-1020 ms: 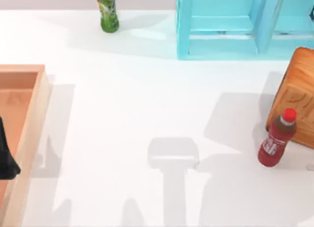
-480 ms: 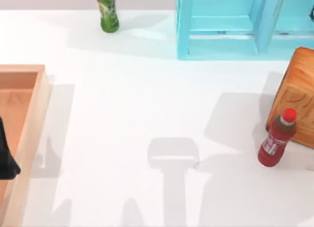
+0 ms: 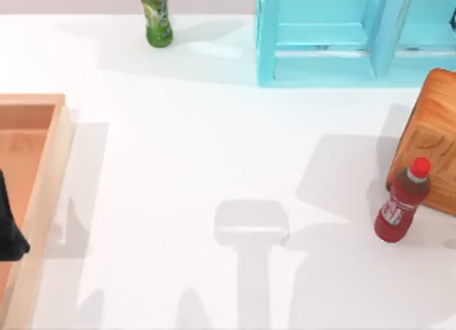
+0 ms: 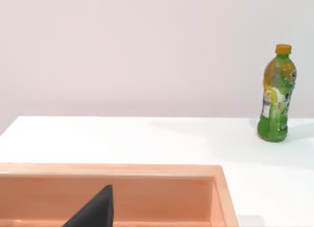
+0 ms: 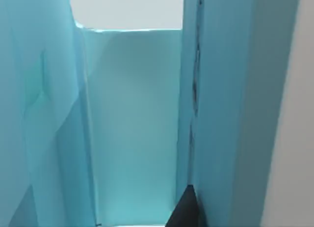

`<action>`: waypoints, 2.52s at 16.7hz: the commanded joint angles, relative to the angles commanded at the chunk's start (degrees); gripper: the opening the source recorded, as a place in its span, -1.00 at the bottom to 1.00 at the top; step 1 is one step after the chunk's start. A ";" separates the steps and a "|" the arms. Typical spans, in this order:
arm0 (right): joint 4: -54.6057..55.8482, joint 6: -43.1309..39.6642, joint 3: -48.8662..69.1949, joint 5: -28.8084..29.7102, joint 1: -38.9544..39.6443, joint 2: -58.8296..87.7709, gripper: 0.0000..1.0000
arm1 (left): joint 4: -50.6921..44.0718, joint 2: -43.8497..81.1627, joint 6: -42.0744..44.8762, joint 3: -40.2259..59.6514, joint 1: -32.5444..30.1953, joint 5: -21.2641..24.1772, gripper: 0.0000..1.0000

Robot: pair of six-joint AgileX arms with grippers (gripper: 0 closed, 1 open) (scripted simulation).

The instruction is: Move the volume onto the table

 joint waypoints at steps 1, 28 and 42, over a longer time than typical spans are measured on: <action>-0.52 0.05 -0.55 0.08 -0.58 -0.58 -1.00 | 0.00 0.00 0.00 0.00 0.00 0.00 1.00; -28.84 -0.91 -32.11 -10.96 -9.12 -61.31 -1.00 | 0.00 0.00 0.00 0.00 0.00 0.00 1.00; -28.87 -30.17 -20.71 34.31 47.58 -47.72 -1.00 | 0.00 0.00 0.00 0.00 0.00 0.00 1.00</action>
